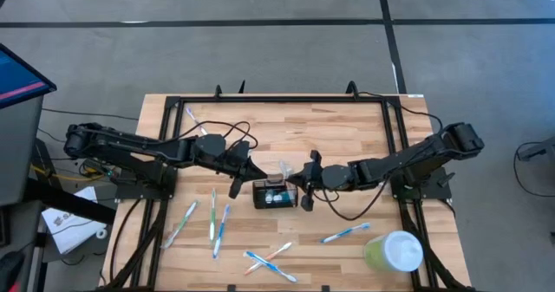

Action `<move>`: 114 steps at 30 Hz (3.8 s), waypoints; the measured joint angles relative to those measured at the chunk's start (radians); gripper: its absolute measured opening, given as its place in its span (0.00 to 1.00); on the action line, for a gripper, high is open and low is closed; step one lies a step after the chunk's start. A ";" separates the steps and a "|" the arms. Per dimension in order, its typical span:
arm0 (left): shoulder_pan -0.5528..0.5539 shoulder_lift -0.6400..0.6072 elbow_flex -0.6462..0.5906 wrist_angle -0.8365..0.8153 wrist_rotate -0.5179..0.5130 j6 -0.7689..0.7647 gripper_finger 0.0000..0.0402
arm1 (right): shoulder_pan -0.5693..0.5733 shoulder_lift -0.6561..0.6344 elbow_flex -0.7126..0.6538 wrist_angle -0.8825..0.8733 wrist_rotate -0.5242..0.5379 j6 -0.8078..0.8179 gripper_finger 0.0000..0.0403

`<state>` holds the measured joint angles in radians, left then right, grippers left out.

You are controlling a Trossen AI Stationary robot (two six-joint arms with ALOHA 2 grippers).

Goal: Pick & Place toothbrushing station
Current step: Put the top right orange toothbrush into the top right section of the mesh organizer, then put the top right green toothbrush into the bottom right section of the mesh organizer

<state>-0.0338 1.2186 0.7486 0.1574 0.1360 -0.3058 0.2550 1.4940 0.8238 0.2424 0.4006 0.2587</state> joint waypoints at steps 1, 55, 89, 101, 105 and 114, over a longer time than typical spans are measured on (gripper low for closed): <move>0.000 0.000 0.000 0.000 0.000 0.000 0.00 | 0.000 0.000 0.000 -0.003 0.014 -0.001 0.01; 0.000 0.000 0.000 -0.001 -0.050 -0.078 0.18 | 0.015 0.054 0.001 0.014 0.042 0.187 0.49; 0.106 0.000 0.000 -0.243 -0.062 -0.140 0.21 | -0.124 -0.330 0.008 -0.260 -0.040 0.456 0.51; 0.227 0.000 0.000 -0.623 -0.229 0.091 0.15 | -0.230 -0.294 0.145 -0.269 -0.063 0.501 0.51; 0.308 0.000 0.000 -0.678 -0.270 0.144 0.17 | -0.260 -0.278 0.185 -0.279 -0.062 0.500 0.51; 0.479 0.059 0.000 -0.660 -0.074 0.346 0.35 | -0.322 -0.277 0.205 -0.289 -0.064 0.480 0.51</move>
<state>0.4454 1.2778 0.7486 -0.5029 0.0616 0.0399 -0.0665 1.2166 1.0291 -0.0468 0.3362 0.7391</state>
